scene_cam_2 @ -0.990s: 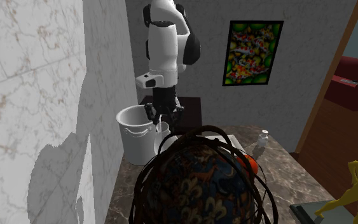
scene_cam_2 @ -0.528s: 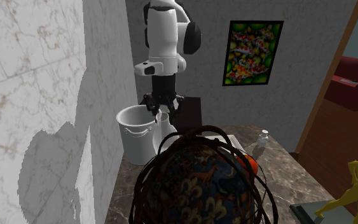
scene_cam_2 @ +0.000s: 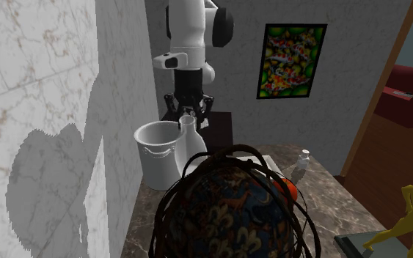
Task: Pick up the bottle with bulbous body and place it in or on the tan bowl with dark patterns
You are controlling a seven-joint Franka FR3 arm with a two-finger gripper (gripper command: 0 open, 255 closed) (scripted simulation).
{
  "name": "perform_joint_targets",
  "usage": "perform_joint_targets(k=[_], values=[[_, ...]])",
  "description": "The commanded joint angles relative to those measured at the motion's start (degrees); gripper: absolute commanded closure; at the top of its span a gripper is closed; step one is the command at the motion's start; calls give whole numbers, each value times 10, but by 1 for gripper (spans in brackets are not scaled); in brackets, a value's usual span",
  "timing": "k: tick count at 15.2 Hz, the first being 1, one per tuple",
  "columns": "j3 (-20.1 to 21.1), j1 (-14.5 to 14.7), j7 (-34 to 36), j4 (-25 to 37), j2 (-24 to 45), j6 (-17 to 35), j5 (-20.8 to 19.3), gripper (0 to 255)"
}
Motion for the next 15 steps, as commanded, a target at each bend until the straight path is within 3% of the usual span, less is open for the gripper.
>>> perform_joint_targets(k=[1,3,15], values=[[0,0,-1,12,-3,-15,1,255],[0,0,-1,20,-4,-25,1,255],[49,56,101,-86,-164,-79,12,255]])
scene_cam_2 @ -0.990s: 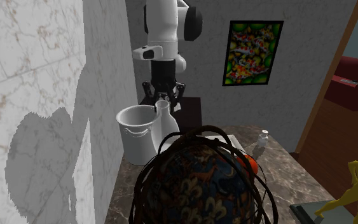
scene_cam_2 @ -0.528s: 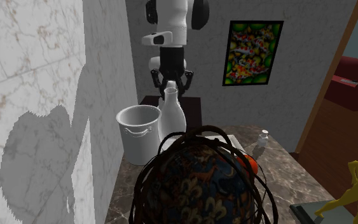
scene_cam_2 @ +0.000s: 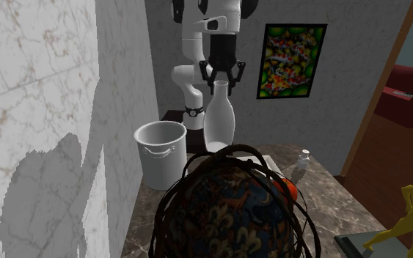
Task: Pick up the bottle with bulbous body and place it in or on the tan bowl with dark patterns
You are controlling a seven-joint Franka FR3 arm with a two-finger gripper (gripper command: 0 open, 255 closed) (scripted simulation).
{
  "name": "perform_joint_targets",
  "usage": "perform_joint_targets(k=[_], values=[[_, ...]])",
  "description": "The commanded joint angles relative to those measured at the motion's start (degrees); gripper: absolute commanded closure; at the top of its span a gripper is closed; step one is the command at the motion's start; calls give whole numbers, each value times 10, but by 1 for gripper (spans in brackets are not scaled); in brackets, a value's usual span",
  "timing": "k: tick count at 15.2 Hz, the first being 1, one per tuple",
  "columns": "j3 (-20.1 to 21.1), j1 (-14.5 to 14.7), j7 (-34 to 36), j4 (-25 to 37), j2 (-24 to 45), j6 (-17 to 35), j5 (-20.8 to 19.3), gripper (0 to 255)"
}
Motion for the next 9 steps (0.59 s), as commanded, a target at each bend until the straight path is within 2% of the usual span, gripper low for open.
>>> perform_joint_targets(k=[1,6,9], values=[[9,9,17,-17,-28,-11,4,255],[35,31,62,-26,-72,-46,13,255],[35,31,63,-51,-74,-23,14,255]])
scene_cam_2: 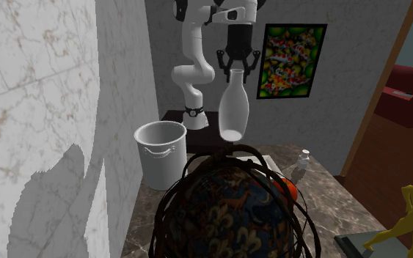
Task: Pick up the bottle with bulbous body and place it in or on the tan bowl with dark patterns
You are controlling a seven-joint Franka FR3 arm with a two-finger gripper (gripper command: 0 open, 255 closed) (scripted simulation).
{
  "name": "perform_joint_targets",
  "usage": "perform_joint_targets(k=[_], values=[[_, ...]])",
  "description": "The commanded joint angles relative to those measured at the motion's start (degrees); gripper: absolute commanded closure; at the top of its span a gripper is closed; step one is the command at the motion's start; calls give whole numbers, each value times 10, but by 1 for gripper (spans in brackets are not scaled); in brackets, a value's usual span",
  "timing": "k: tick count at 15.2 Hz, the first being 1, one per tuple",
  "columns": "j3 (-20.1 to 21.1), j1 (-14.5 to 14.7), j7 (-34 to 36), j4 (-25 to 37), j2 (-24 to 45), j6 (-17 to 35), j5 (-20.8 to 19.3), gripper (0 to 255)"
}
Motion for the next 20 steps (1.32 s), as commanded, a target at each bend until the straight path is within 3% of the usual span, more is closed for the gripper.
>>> perform_joint_targets(k=[1,20], values=[[1,1,1,-17,-2,15,1,255],[4,2,8,-147,14,160,-4,255]])
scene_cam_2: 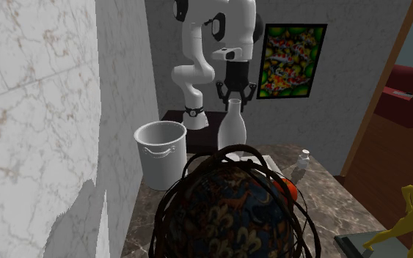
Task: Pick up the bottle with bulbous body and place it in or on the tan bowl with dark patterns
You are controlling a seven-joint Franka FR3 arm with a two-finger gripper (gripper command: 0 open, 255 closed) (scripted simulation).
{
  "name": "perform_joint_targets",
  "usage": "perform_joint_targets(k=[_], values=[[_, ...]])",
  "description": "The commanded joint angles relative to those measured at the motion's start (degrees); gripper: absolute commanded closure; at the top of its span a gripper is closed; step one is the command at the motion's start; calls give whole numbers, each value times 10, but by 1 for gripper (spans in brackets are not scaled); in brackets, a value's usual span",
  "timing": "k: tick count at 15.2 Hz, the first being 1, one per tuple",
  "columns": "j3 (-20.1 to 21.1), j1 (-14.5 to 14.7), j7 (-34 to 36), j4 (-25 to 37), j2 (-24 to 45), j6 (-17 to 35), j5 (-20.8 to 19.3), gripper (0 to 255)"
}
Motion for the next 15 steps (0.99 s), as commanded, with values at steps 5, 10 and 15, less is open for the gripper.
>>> perform_joint_targets(k=[5,10,15], values=[[2,0,4,-33,14,47,-4,255],[3,0,8,-50,24,74,-7,255],[3,0,8,-50,24,74,-7,255]])
